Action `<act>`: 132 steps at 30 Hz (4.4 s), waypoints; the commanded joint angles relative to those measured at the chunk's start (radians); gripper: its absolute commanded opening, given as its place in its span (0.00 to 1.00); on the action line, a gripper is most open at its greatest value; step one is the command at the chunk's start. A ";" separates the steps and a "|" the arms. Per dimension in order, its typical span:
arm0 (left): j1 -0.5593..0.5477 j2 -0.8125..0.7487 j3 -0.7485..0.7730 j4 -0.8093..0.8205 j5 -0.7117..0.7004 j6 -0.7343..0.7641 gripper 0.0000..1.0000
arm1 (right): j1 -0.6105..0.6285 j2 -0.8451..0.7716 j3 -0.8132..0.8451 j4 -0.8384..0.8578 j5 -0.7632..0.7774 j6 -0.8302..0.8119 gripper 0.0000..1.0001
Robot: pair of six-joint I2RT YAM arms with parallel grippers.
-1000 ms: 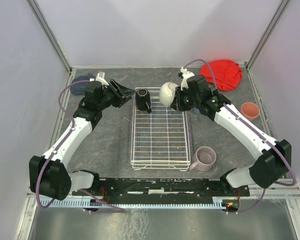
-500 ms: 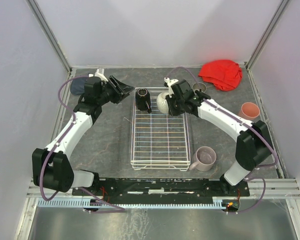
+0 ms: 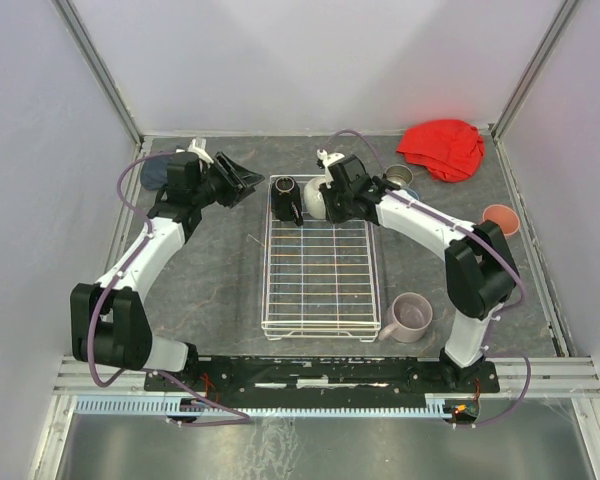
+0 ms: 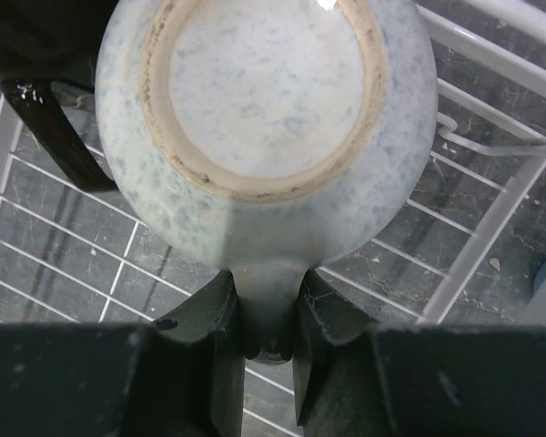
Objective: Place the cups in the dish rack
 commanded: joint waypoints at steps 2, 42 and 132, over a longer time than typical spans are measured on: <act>0.016 0.010 0.056 0.068 0.041 0.053 0.57 | -0.002 0.025 0.084 0.161 0.020 0.016 0.01; 0.039 -0.015 0.037 0.074 0.076 0.086 0.57 | 0.011 -0.151 -0.166 0.292 0.062 0.035 0.68; -0.246 0.227 0.177 0.419 0.327 -0.428 0.89 | -0.430 -0.579 -0.362 0.756 -0.580 1.089 0.01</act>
